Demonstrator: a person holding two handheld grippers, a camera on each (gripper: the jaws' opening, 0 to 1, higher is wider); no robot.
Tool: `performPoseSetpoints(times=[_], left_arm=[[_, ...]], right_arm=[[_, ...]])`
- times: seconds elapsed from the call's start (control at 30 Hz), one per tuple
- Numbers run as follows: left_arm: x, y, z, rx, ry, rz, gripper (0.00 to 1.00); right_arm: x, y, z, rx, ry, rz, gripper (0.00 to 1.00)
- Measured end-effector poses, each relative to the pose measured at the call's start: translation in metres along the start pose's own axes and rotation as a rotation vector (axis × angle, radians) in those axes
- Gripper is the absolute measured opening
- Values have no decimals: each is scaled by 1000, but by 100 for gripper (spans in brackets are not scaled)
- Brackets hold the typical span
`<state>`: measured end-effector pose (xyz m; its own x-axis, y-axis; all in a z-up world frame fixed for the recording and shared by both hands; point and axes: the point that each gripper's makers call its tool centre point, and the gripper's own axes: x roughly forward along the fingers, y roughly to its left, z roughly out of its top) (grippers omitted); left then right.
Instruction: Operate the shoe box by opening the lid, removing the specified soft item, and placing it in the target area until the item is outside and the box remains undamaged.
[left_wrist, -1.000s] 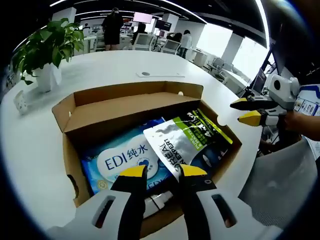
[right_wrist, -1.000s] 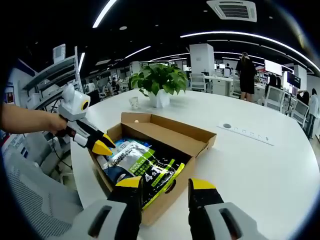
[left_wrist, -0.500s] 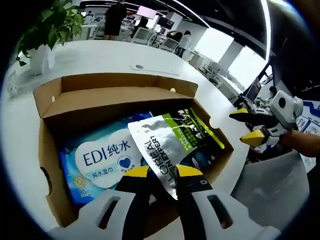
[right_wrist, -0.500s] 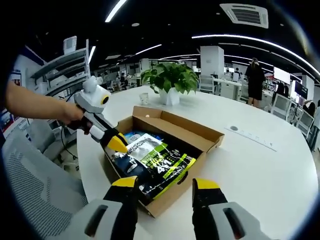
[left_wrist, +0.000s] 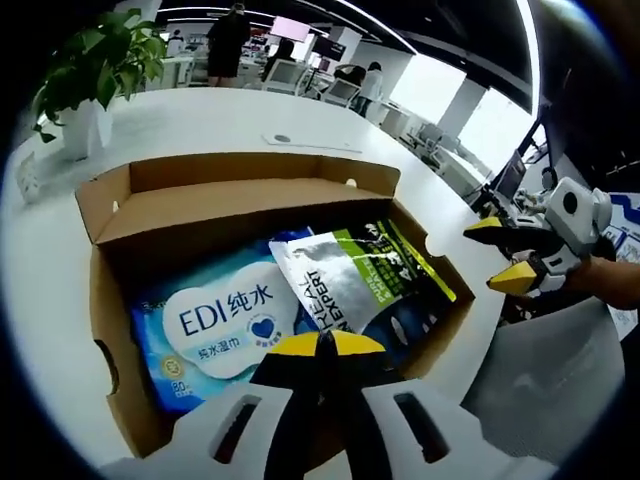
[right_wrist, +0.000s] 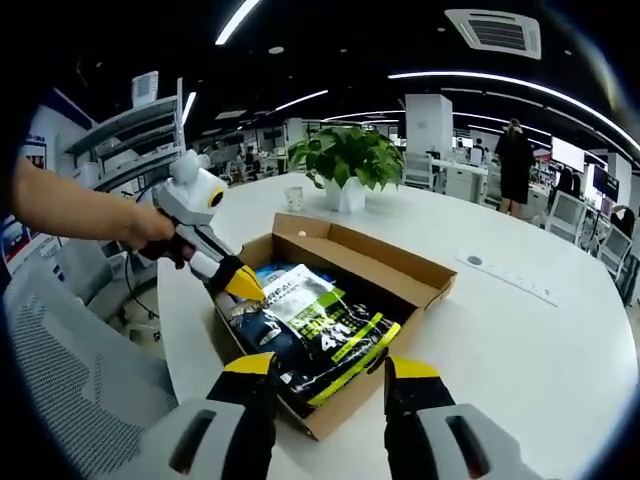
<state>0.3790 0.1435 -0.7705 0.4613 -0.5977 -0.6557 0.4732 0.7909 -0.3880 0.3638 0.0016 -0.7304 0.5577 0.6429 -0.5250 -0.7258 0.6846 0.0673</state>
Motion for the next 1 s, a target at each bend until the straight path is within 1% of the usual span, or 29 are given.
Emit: performPoseSetpoints(times=[0.13, 0.37, 0.6, 0.73, 1.0], left_arm=[[-10, 11, 4, -10, -9, 19, 0], [-21, 24, 6, -22, -25, 43, 0], [-29, 33, 4, -38, -43, 59, 0], [-33, 38, 2, -42, -51, 68, 0], [-38, 45, 3, -42, -61, 81, 0]], right_arm=[[5, 3, 4, 13, -9, 2, 40], [18, 12, 8, 41, 0, 21, 38], [37, 20, 4, 93, 47, 49, 36], [48, 24, 2, 102, 73, 62, 35], [68, 26, -5, 143, 137, 75, 33]])
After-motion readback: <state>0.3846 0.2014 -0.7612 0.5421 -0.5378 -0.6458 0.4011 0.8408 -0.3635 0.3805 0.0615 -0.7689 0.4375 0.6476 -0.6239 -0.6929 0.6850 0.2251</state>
